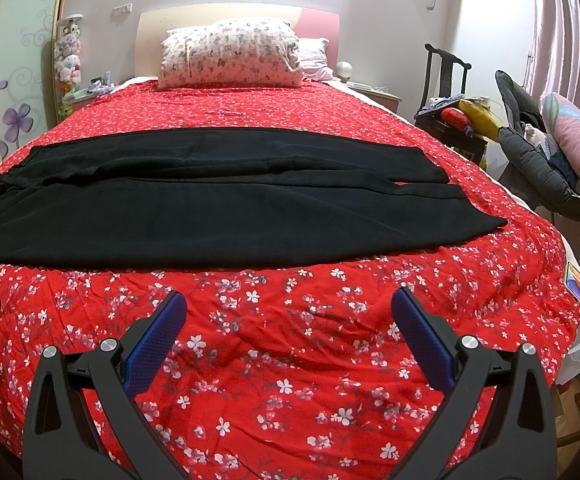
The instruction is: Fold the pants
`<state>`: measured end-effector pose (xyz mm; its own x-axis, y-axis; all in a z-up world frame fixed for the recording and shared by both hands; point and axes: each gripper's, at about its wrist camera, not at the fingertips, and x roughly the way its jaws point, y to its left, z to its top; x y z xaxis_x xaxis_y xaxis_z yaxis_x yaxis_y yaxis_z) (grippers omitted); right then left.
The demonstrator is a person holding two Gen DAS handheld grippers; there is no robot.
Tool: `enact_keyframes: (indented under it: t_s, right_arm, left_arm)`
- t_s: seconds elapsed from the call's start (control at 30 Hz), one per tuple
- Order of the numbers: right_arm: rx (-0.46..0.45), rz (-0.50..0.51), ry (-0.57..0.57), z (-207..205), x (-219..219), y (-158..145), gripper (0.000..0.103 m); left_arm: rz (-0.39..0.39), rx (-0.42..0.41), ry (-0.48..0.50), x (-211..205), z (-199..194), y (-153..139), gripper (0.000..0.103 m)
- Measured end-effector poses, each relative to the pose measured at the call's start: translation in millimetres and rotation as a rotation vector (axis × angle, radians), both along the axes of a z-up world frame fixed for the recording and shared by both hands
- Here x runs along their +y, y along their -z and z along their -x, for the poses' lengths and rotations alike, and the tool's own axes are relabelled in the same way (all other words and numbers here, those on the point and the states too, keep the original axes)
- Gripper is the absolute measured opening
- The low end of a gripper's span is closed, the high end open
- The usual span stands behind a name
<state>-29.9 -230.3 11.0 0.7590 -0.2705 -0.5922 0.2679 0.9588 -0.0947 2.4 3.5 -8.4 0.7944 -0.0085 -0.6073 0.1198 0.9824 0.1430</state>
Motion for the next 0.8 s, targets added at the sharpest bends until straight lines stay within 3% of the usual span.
enact_keyframes:
  t_s: [0.8]
  right_arm:
    - [-0.031, -0.037, -0.022, 3.4, -8.7, 0.6, 0.102]
  left_arm:
    - [-0.005, 0.0, -0.023, 3.4, -3.4, -4.3, 0.101]
